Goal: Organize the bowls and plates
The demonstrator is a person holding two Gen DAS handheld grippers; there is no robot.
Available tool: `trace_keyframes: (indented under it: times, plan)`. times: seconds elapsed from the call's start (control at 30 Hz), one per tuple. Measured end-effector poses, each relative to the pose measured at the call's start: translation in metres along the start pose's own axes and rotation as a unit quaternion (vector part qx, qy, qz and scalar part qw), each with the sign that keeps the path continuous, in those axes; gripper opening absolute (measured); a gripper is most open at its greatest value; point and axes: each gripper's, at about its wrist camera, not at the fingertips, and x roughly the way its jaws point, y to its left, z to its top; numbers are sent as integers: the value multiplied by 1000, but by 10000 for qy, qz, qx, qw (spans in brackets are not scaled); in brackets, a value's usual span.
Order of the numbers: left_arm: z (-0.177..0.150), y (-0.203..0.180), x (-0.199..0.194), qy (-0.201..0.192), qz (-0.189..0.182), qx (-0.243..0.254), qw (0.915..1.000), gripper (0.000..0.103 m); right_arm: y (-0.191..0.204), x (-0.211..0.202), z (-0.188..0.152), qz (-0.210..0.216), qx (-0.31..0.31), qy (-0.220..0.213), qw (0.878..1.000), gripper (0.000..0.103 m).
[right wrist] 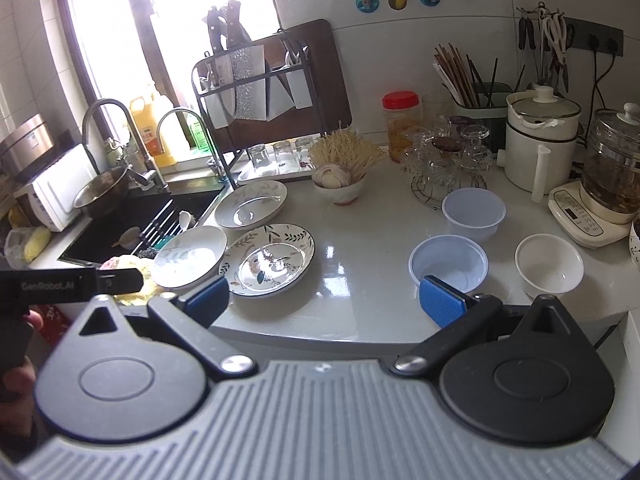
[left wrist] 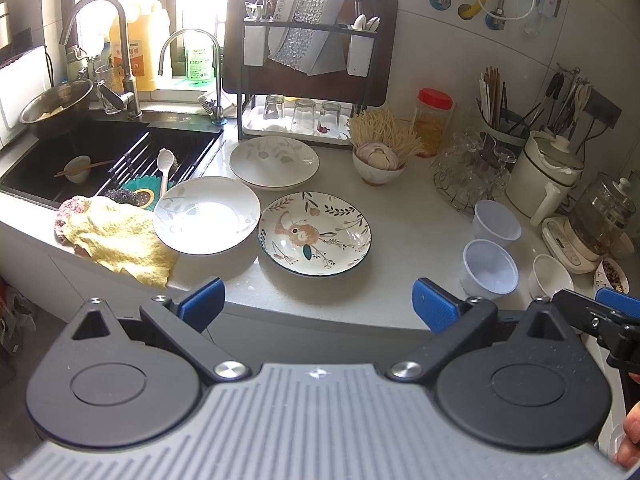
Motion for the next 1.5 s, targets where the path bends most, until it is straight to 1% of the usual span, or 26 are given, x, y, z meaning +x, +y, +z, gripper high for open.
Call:
trace_keyframes:
  times: [0.2, 0.33, 0.47, 0.73, 0.9, 1.0, 1.17, 1.5]
  plan:
    - [0, 1, -1, 28, -6, -34, 10000, 102, 2, 0, 0, 24, -19, -10, 10000, 103]
    - [-1, 3, -1, 43, 0, -64, 10000, 101, 4, 3, -1, 135, 41, 87, 9999, 103]
    - [0, 7, 0, 52, 10, -83, 10000, 102, 7, 5, -1, 149, 45, 100, 9998, 103]
    - [5, 23, 2, 39, 134, -241, 9996, 102, 15, 14, 5, 262, 44, 97, 9996, 103]
    - [10, 39, 11, 38, 62, -279, 9996, 102, 25, 27, 9, 264, 35, 87, 9996, 103]
    - [17, 52, 25, 81, 64, -235, 9997, 101, 32, 42, 9, 173, 82, 132, 9997, 103]
    - [35, 81, 48, 138, -1, -69, 9999, 101, 52, 70, 15, 177, 306, 240, 9991, 103]
    - [99, 155, 113, 352, -344, -6, 9988, 101, 107, 138, 43, 100, 590, 351, 9976, 102]
